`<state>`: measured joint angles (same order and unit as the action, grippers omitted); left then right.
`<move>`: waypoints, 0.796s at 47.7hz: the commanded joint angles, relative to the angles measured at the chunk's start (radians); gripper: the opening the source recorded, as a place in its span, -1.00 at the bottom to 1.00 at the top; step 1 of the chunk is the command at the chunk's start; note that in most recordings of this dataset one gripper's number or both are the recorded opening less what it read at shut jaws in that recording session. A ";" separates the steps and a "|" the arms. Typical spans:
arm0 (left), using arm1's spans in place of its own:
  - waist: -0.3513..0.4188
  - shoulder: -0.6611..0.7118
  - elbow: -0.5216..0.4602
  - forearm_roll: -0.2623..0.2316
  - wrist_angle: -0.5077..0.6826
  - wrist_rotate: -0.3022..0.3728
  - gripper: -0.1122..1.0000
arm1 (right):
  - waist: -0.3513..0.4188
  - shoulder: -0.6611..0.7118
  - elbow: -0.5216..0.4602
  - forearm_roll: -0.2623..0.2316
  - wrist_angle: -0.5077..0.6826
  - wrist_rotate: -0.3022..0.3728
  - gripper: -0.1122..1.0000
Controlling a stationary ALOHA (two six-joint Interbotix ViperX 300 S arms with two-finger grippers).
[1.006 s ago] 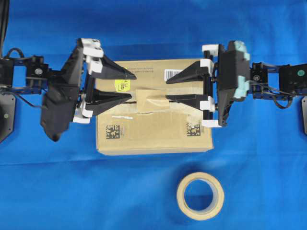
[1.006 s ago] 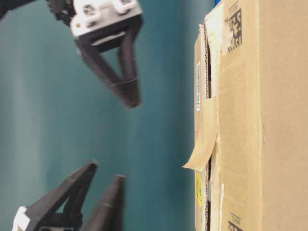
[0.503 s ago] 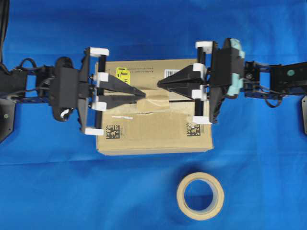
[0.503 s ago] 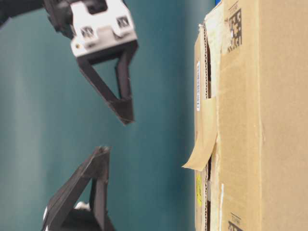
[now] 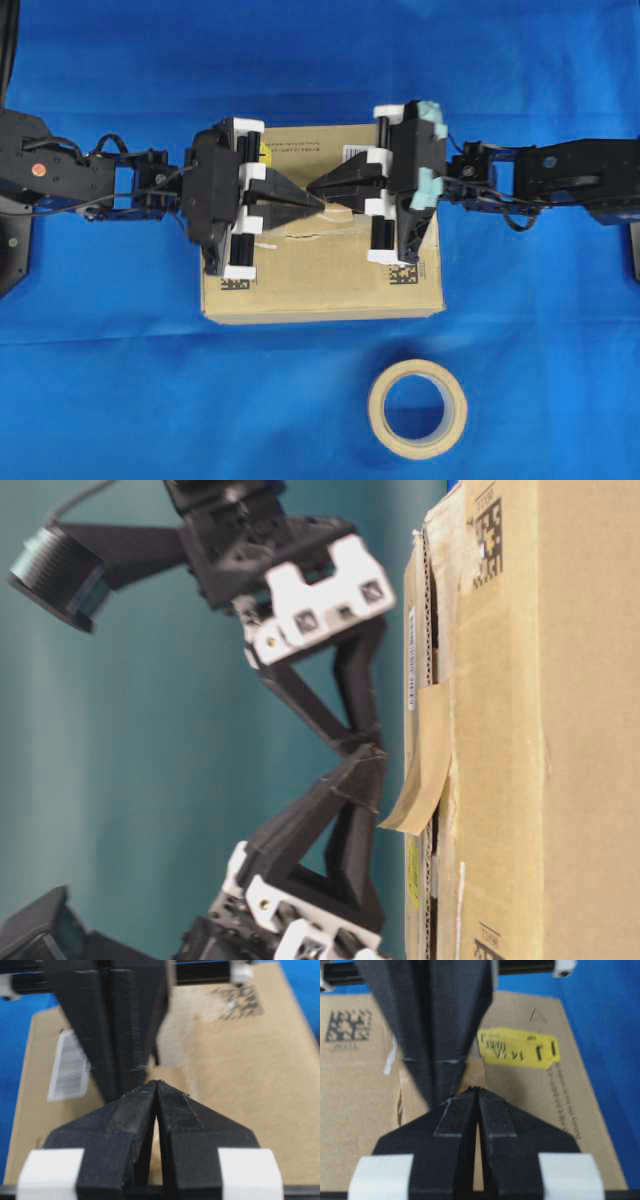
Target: Apply tape along the seams of the closed cardboard box to seal it securely.
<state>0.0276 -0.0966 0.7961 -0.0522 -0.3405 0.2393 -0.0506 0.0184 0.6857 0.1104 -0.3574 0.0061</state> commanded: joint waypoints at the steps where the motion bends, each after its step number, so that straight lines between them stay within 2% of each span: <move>1: 0.017 -0.005 0.008 -0.002 -0.009 -0.012 -0.81 | 0.008 0.005 -0.032 0.009 -0.011 0.002 -0.78; 14: 0.028 0.012 0.072 -0.002 -0.025 -0.043 -0.81 | 0.011 0.043 -0.034 0.041 -0.009 0.002 -0.78; 38: 0.031 0.023 0.112 -0.002 -0.023 -0.074 -0.81 | 0.020 0.043 0.021 0.106 0.032 0.002 -0.78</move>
<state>0.0522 -0.0629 0.8989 -0.0522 -0.3712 0.1687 -0.0337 0.0859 0.6980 0.2071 -0.3390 0.0061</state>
